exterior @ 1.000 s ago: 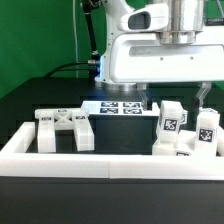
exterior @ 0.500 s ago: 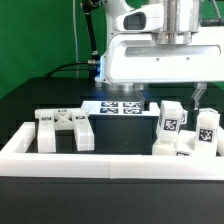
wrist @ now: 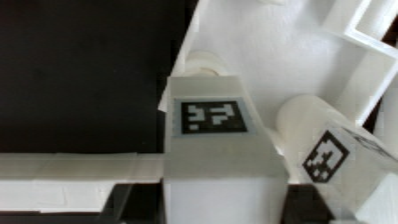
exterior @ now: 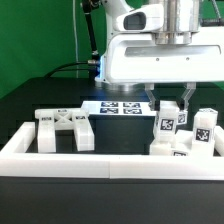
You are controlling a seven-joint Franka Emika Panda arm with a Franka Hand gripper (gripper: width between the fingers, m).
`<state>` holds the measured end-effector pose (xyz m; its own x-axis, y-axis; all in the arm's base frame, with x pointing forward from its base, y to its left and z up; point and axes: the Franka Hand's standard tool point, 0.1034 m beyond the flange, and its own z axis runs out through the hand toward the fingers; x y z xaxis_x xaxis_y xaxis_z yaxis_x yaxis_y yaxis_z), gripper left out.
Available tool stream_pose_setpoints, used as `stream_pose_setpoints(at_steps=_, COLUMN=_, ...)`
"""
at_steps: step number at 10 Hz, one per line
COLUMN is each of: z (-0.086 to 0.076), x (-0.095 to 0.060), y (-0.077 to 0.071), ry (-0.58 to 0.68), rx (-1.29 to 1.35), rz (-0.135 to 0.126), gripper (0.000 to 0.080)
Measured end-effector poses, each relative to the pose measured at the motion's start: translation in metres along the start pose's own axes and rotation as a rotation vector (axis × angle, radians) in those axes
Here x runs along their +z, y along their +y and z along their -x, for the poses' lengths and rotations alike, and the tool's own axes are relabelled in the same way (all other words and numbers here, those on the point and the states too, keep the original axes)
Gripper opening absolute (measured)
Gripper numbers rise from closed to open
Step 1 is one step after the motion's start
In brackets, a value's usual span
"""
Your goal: Assemble chair
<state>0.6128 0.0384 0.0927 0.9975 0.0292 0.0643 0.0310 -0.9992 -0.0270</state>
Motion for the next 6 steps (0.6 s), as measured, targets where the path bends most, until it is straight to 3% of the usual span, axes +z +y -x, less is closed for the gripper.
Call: stream_pose_setpoints(at_steps=6, z=-0.0034, x=-0.0001, y=-0.0058, ry=0.050, rx=0.119, rz=0.004, gripper=0.0291)
